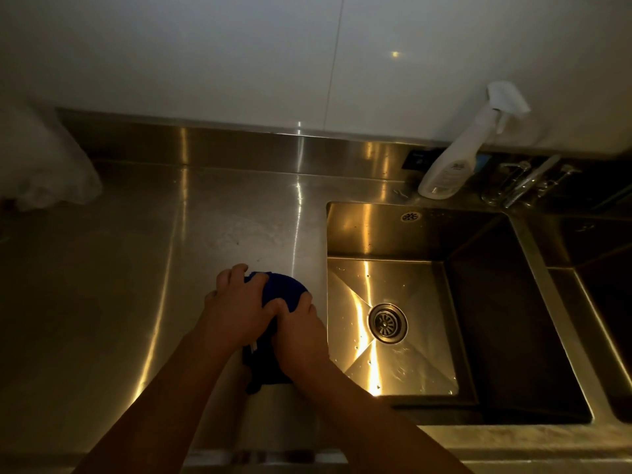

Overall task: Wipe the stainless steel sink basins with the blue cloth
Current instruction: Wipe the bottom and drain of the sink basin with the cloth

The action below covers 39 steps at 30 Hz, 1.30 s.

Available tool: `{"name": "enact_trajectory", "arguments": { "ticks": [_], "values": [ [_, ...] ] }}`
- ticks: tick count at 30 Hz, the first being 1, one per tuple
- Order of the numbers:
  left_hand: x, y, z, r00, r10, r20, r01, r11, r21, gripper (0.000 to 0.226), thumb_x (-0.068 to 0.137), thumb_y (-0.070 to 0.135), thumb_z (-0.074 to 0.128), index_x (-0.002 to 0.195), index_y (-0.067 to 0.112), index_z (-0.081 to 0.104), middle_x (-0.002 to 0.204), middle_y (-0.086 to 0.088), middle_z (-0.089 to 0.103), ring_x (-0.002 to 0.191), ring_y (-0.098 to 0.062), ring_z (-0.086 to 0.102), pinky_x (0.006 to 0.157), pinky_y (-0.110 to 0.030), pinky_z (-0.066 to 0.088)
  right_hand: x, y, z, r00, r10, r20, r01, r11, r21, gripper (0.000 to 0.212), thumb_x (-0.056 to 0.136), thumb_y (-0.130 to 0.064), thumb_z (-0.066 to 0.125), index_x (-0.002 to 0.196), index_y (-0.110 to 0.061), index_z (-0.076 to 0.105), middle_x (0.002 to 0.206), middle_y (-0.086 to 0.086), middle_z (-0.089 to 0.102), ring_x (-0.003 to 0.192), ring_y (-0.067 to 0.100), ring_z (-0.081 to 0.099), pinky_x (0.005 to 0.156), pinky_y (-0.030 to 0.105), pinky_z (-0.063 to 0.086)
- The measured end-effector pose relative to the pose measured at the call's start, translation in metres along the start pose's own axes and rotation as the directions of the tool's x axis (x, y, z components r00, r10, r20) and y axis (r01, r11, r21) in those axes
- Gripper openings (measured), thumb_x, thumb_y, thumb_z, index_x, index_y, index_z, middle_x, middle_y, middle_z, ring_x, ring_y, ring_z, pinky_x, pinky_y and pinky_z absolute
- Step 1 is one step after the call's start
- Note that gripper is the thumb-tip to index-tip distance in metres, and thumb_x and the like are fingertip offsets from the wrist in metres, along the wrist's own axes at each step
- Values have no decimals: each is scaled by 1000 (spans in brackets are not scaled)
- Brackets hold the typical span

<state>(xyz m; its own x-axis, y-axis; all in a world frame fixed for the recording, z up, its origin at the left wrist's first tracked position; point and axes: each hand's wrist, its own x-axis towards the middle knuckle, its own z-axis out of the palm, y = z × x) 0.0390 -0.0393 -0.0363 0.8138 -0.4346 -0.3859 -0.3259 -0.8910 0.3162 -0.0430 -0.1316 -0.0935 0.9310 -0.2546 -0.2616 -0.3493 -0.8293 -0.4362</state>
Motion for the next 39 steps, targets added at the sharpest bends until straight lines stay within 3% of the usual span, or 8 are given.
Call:
{"name": "enact_trajectory", "arguments": {
  "ticks": [12, 19, 23, 27, 30, 35, 39],
  "values": [
    [-17, 59, 32, 992, 124, -37, -125, 992, -26, 53, 93, 50, 47, 140, 27, 39, 156, -5, 16, 142, -25, 10, 110, -47, 27, -43, 65, -20, 1000, 19, 5, -19, 1000, -8, 52, 93, -27, 53, 141, -28, 31, 139, 14, 31, 103, 31, 56, 85, 38, 51],
    [-22, 121, 64, 977, 132, -169, -145, 987, -66, 51, 93, 45, 49, 140, 27, 40, 156, -3, 16, 143, -22, 9, 113, -43, 26, -53, 158, -58, 999, -27, -17, 27, 999, -24, 38, 87, -28, 58, 123, -25, 47, 131, 9, 38, 97, 27, 59, 80, 35, 55],
    [-20, 162, 88, 965, 108, -240, -127, 990, -64, 56, 90, 46, 53, 141, 28, 37, 153, -7, 21, 140, -26, 17, 109, -42, 30, -55, 226, -92, 999, -30, -38, 28, 998, -51, 34, 86, -30, 59, 118, -27, 46, 131, 7, 38, 95, 26, 59, 73, 25, 45],
    [-13, 190, 115, 950, 102, -294, -120, 992, -45, 66, 87, 49, 58, 144, 26, 35, 154, -12, 20, 140, -31, 19, 109, -45, 27, -53, 288, -118, 998, 59, -7, -59, 997, -57, 36, 87, -27, 58, 121, -27, 45, 129, 8, 38, 91, 28, 60, 76, 32, 48],
    [-1, 200, 135, 968, 80, -239, -88, 996, -20, 73, 88, 53, 54, 149, 26, 25, 157, -12, 11, 144, -32, 9, 113, -47, 21, -48, 324, -122, 993, 116, 35, -114, 991, -70, 38, 88, -25, 57, 124, -24, 45, 129, 10, 37, 90, 31, 61, 77, 36, 49],
    [31, 204, 165, 975, 113, -192, -112, 994, 17, 74, 85, 54, 55, 148, 25, 29, 155, -16, 18, 140, -37, 22, 109, -52, 28, -37, 366, -108, 967, 232, 107, -219, 969, -116, 37, 89, -23, 58, 124, -23, 45, 130, 12, 37, 88, 32, 61, 79, 40, 53],
    [59, 207, 195, 973, 140, -185, -135, 990, 44, 73, 87, 55, 52, 148, 25, 26, 155, -19, 18, 142, -37, 18, 111, -51, 23, -25, 393, -83, 942, 300, 151, -277, 948, -154, 39, 90, -22, 57, 126, -23, 44, 132, 13, 36, 91, 31, 61, 80, 38, 54]
  ]
}}
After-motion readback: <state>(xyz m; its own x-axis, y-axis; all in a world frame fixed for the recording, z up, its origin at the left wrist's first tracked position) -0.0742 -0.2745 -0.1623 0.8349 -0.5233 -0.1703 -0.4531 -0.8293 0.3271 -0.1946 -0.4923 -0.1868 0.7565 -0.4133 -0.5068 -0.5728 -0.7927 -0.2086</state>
